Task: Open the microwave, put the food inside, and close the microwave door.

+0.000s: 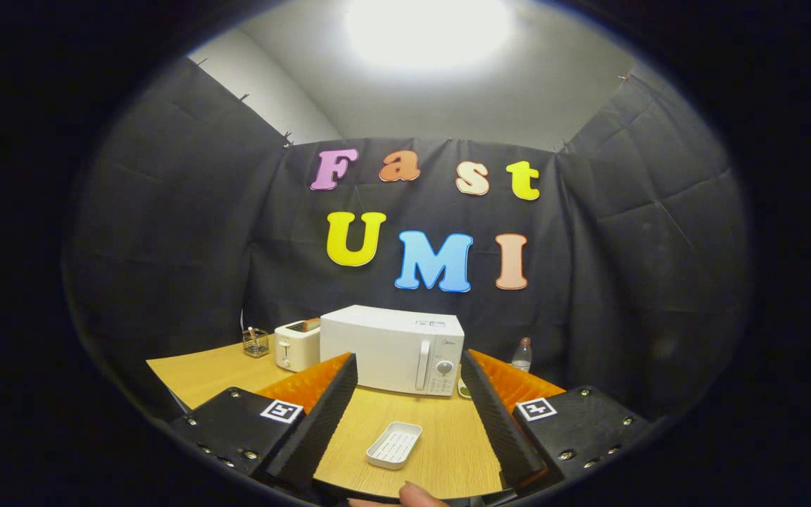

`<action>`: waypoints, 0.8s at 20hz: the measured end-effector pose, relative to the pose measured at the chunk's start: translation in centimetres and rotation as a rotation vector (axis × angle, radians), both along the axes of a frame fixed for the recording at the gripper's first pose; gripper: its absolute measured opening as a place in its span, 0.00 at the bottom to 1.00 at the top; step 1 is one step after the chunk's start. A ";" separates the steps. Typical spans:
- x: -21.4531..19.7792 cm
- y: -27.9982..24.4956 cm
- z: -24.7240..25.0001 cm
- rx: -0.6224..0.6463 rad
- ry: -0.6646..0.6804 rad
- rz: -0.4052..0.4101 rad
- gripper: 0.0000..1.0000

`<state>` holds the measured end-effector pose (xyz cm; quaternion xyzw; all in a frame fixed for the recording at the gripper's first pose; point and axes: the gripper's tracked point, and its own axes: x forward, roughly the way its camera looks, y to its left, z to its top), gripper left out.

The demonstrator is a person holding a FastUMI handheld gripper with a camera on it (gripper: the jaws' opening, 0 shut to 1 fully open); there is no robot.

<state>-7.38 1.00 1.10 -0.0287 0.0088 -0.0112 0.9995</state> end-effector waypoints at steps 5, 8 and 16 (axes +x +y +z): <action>0.0 -0.4 0.4 0.008 0.003 -0.016 0.95; 0.0 -0.3 0.2 0.012 0.005 -0.013 0.95; 0.1 -0.7 0.2 0.006 0.007 -0.027 0.95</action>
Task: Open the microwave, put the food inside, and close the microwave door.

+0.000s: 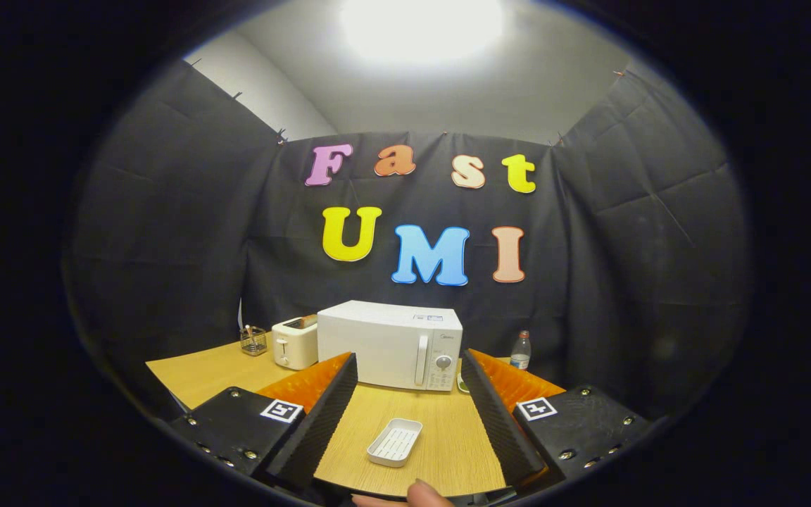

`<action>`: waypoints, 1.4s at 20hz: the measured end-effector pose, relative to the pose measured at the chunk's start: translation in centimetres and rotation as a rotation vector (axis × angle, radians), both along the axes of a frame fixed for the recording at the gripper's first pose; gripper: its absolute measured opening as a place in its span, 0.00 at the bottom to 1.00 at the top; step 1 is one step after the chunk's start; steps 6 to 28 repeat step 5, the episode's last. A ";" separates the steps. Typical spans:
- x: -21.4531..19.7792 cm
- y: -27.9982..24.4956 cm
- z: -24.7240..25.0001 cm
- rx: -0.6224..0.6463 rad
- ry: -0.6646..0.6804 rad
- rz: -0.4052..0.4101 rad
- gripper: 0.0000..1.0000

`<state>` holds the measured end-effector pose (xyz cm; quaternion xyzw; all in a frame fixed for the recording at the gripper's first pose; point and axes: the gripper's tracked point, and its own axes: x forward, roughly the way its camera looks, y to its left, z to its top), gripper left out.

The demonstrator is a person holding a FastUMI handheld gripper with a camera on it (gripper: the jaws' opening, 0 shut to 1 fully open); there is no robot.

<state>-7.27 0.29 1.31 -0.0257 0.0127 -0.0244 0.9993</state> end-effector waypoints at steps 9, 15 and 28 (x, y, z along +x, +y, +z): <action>0.1 -0.7 0.2 -0.003 -0.008 -0.029 0.95; 0.1 -0.7 0.2 -0.003 -0.008 -0.029 0.95; 0.1 -0.7 0.2 -0.003 -0.008 -0.029 0.95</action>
